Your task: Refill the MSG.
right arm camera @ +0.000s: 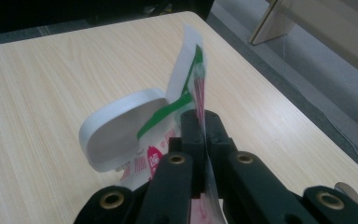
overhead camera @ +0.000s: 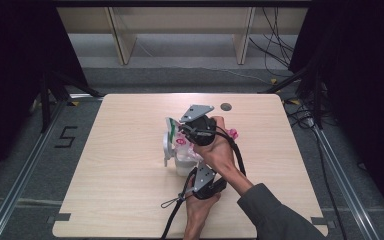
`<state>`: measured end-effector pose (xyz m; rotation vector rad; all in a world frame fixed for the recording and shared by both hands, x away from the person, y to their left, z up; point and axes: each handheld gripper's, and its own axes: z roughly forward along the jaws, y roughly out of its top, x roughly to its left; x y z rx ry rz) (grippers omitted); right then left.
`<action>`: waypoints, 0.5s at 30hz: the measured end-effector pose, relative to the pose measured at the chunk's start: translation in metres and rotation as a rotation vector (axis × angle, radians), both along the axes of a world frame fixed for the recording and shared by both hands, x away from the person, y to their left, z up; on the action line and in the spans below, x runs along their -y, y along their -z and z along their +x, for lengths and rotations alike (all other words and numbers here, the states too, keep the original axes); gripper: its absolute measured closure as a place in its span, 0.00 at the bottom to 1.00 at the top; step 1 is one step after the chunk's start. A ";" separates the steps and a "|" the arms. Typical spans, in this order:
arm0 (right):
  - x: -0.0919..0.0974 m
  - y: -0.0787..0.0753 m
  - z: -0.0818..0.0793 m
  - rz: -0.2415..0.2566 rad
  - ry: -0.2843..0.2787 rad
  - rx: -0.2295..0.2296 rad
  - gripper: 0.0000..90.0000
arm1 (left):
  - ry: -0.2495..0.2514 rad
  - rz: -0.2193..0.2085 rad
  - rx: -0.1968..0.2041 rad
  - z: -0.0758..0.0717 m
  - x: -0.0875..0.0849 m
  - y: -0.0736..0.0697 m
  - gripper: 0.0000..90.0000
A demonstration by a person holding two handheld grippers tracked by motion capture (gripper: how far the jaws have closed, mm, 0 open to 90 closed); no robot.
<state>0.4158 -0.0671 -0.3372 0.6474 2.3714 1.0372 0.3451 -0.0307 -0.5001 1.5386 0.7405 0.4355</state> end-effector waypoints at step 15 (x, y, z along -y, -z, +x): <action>-0.004 0.001 -0.002 -0.006 0.001 0.005 1.00 | -0.016 -0.117 -0.006 -0.002 0.007 -0.001 0.81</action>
